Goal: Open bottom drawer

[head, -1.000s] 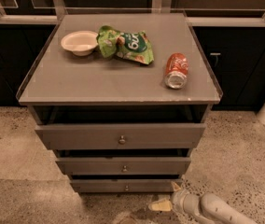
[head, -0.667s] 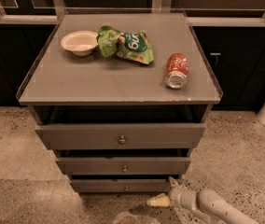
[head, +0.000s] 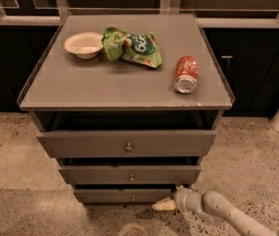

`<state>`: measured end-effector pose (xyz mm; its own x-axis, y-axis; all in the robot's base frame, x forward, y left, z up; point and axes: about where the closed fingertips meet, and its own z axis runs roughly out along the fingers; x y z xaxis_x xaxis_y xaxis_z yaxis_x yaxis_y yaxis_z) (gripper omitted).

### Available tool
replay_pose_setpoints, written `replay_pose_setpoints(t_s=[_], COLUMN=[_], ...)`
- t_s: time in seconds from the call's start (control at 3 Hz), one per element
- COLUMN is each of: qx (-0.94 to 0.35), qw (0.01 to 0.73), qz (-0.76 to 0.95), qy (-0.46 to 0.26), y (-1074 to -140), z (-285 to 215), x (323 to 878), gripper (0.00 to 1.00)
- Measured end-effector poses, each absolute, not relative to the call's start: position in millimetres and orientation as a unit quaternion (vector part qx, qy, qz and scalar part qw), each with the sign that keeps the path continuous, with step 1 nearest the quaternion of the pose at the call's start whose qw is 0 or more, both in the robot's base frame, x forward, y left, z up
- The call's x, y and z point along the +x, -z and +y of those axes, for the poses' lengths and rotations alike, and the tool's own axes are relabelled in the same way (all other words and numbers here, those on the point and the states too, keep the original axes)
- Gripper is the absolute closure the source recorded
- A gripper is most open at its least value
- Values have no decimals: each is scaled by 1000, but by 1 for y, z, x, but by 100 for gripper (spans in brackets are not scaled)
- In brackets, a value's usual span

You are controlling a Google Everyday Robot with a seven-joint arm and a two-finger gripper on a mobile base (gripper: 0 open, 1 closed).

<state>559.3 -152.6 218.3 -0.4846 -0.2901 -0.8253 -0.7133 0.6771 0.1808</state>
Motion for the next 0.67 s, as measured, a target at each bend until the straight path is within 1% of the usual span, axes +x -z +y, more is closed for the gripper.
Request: replay_pose_setpoints(t_s=[0.33,0.67], qx=[-302,-302], qw=[390,391], qz=[823,823], qy=[-281,-281], y=[-195,-195], z=[-139,-139], x=[566,567], gripper=[0,0])
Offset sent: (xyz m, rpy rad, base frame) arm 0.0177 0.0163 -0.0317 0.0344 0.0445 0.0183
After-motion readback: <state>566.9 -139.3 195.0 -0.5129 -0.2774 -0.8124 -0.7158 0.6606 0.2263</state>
